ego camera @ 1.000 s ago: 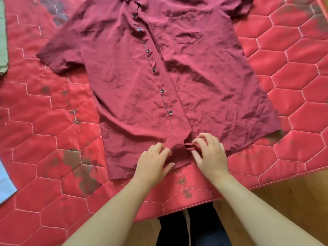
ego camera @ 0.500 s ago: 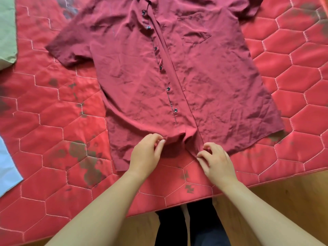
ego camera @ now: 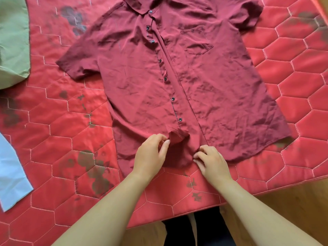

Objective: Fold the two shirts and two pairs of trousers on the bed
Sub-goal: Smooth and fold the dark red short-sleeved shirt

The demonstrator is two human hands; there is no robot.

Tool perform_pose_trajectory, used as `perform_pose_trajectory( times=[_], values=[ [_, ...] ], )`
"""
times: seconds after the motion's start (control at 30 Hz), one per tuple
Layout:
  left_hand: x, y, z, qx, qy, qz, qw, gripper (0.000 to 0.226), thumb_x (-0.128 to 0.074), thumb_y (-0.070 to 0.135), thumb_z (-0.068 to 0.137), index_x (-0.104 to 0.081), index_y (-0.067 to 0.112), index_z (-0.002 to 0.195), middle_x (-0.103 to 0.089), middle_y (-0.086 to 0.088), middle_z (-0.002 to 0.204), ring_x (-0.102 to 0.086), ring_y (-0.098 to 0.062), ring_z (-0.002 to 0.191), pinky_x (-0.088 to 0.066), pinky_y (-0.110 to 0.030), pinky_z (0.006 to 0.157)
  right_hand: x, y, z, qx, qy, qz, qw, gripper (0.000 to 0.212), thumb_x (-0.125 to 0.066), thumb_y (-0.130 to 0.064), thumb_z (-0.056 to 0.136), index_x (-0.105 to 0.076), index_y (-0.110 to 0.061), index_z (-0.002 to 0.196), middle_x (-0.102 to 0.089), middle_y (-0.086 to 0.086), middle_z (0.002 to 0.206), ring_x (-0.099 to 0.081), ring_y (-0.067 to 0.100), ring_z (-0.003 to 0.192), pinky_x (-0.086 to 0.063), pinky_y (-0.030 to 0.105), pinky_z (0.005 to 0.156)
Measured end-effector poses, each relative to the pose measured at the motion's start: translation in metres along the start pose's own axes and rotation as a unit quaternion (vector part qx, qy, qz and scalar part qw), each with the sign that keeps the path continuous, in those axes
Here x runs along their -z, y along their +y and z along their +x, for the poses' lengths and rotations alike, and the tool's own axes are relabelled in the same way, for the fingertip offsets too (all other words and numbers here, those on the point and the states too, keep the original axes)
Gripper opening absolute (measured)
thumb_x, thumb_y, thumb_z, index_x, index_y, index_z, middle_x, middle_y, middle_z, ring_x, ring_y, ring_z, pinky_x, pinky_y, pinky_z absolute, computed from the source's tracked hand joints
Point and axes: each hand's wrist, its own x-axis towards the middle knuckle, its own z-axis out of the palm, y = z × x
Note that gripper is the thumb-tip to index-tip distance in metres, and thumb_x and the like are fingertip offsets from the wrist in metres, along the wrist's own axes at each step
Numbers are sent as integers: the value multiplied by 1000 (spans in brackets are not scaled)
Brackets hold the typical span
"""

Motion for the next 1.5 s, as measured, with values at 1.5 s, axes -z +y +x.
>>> perform_pose_trajectory(
  times=[1.5],
  values=[
    [18,-59,-19,189,-26,185,964,68,-51,37,89,-18,21,147,-27,-1,146,-26,-20,134,-34,-39,102,-4,-70,88,16,-102,-51,993,55,-46,-27,93,-30,-16,145,-16,1,156,-13,22,144,-19,44,113]
  ],
)
